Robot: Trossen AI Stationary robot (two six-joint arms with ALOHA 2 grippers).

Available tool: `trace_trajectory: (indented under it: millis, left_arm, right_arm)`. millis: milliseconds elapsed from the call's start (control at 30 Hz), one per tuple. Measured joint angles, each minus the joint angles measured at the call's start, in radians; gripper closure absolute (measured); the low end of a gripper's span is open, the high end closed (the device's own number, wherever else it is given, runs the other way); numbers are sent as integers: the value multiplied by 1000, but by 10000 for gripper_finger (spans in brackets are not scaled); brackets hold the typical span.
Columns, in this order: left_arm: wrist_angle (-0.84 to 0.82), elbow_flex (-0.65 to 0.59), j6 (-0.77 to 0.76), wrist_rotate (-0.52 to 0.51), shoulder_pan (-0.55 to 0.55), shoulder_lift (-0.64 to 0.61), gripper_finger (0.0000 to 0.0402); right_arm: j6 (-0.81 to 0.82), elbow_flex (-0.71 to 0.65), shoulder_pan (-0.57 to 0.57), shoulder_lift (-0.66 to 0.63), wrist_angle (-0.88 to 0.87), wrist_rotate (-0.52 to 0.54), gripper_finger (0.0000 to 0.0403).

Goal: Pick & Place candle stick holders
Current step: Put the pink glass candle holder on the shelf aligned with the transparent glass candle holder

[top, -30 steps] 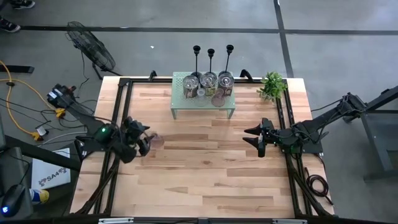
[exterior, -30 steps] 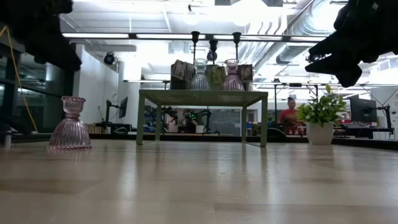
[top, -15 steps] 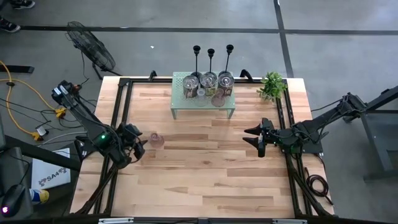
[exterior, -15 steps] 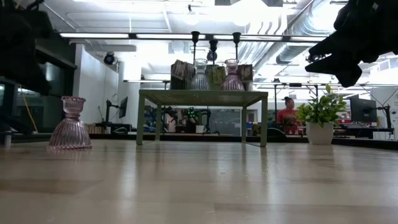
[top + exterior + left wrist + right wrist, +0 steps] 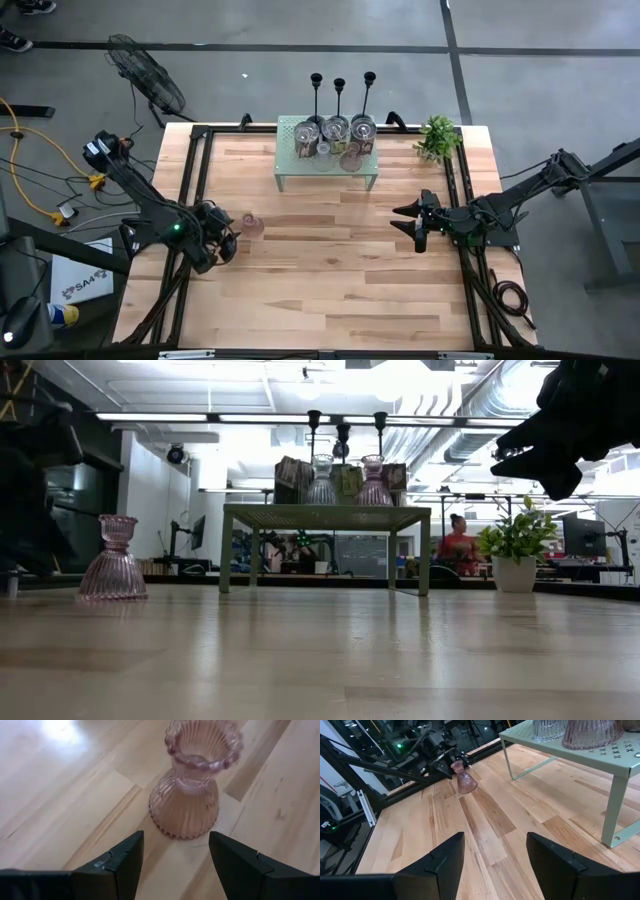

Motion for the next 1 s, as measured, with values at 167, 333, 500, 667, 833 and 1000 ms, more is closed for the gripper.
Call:
trace_trajectory:
  millis: [167,333,500,667,833,1000]
  left_arm:
    - [136,-79,58,-71,0,0,183]
    - [269,-120,164,-115,0,0,183]
    - [284,-126,180,-196,0,0,183]
    - [303,-126,198,-260,0,0,183]
    - [373,-126,276,-303,0,-1,183]
    - [391,-126,285,-328,0,0,183]
  right_arm:
    - [0,0,0,0,0,0,197]
    - [0,0,0,0,0,0,197]
    - [0,0,0,0,0,0,197]
    - [0,0,0,0,0,0,197]
    - [0,0,0,0,0,0,197]
    - [0,0,0,0,0,0,197]
